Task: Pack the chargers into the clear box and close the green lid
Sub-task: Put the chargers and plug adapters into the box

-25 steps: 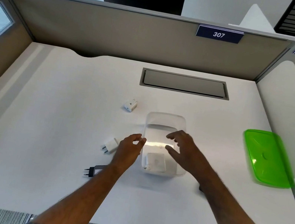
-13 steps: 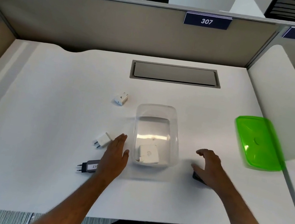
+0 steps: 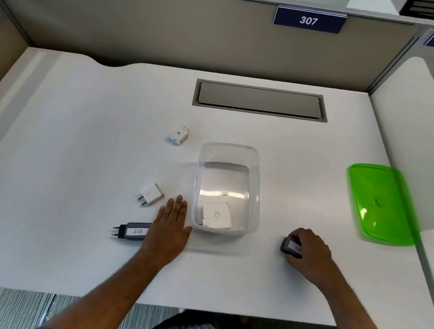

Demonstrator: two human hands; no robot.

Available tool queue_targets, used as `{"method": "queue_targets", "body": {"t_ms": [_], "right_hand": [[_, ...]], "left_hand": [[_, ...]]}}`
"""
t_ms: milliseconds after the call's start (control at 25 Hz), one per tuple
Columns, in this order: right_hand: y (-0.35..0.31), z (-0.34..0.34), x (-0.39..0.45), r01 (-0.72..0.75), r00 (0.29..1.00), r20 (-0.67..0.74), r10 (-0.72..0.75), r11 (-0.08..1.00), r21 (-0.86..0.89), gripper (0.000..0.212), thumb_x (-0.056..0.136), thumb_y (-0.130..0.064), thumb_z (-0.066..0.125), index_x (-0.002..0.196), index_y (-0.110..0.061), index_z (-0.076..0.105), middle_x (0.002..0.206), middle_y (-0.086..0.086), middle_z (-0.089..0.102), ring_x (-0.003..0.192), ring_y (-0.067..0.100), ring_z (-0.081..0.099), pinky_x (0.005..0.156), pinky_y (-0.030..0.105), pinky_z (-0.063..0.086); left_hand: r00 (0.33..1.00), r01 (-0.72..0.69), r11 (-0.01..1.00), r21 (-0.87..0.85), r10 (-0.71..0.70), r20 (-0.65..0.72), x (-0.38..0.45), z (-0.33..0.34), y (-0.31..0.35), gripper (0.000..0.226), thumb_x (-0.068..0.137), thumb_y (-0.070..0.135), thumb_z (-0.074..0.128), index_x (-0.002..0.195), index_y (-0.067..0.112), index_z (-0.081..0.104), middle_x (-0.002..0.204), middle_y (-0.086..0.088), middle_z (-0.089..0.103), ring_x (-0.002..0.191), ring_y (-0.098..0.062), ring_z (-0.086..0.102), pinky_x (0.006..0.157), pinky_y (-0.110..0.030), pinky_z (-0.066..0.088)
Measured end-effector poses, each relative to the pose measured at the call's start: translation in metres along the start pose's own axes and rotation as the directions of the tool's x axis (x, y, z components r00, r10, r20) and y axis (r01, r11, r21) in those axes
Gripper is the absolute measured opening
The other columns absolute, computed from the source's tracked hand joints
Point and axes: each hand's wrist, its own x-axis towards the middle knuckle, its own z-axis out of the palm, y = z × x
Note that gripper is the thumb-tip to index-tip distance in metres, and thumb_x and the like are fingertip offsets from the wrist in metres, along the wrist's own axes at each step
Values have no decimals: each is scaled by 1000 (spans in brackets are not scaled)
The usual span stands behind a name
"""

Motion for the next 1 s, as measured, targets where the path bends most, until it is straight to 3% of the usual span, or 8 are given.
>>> {"method": "queue_targets", "body": {"t_ms": [200, 480, 600, 840, 1000], "right_hand": [[-11, -14, 7, 45, 998, -45, -35, 970, 239, 40, 77, -24, 80, 110, -29, 58, 107, -10, 59, 104, 18, 59, 85, 34, 49], [-76, -50, 22, 273, 933, -306, -189, 926, 260, 45, 80, -30, 79, 118, -31, 56, 112, -12, 57, 107, 15, 57, 88, 32, 51], [-109, -61, 31, 350, 898, -357, -255, 907, 233, 44, 79, -35, 78, 117, -34, 55, 110, -17, 56, 105, 12, 56, 85, 27, 50], [-164, -55, 57, 416, 894, -227, -386, 904, 101, 45, 84, -37, 72, 126, -30, 54, 120, -12, 57, 112, 14, 51, 88, 31, 48], [-189, -43, 74, 456, 884, -119, -452, 890, 6, 45, 84, -31, 71, 126, -26, 56, 122, -9, 58, 115, 16, 50, 88, 31, 48]], "left_hand": [[1000, 31, 999, -22, -31, 4, 0, 3, 6, 69, 108, 36, 29, 160, 5, -5, 171, -13, -12, 158, -29, -11, 131, -43, 1], [999, 28, 997, -73, -30, -21, 1, 12, 7, 70, 108, 34, 30, 160, 5, -7, 170, -14, -14, 157, -31, -15, 130, -46, -2], [999, 29, 997, -78, -32, -38, 1, 16, 6, 70, 107, 34, 30, 160, 5, -6, 170, -14, -15, 157, -31, -16, 130, -48, -3], [995, 4, 995, -104, -15, -102, 0, 25, 1, 71, 106, 38, 31, 161, 8, -3, 170, -9, -16, 158, -26, -17, 130, -44, -5], [986, -15, 996, -86, 0, -167, -2, 31, -3, 71, 105, 40, 34, 161, 7, 7, 171, -9, -4, 159, -26, -7, 131, -45, 3]]}}
